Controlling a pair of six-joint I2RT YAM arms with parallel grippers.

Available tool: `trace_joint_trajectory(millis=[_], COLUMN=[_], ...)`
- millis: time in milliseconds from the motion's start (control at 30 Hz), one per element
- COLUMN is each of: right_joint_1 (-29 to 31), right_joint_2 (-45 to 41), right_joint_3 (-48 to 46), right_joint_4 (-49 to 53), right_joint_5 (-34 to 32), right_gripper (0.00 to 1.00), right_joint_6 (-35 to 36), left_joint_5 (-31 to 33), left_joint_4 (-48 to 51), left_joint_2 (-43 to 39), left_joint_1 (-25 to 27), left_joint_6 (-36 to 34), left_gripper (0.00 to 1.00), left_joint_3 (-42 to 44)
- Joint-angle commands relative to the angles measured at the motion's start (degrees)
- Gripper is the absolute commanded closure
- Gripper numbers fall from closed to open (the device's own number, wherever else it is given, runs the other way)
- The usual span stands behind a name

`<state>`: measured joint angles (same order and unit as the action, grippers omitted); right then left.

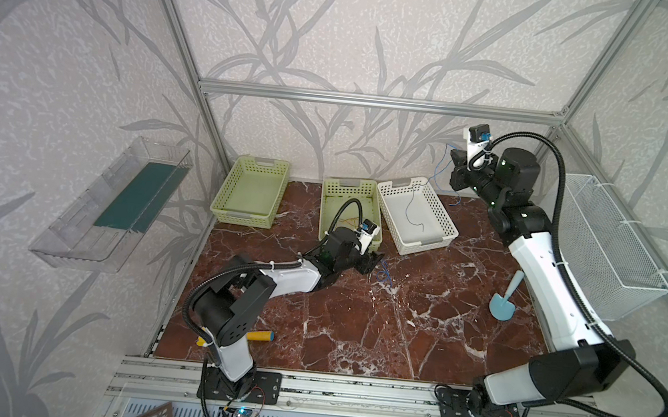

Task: Untangle the cables
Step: 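Lift the blue wire with the right gripper and lower it into the white basket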

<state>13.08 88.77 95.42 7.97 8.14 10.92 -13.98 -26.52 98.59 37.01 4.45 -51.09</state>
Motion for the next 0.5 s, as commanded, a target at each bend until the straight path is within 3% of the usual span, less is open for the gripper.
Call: trace_joint_trajectory(millis=[0, 467], right_joint_1=[0.4, 0.8], right_joint_2=[4.7, 22.3], right_joint_3=[2.2, -3.7], right_joint_4=[-3.3, -7.5], right_joint_5=[-2.1, -6.7], right_gripper=[1.00, 1.00], right_joint_6=[1.1, -1.7], left_joint_5=[3.1, 7.4], left_joint_4=[1.9, 6.6], left_joint_2=[-3.2, -7.9], left_joint_1=[0.2, 0.2], left_joint_6=[-1.3, -3.0], left_gripper=[0.38, 0.40], left_joint_3=[1.0, 2.9])
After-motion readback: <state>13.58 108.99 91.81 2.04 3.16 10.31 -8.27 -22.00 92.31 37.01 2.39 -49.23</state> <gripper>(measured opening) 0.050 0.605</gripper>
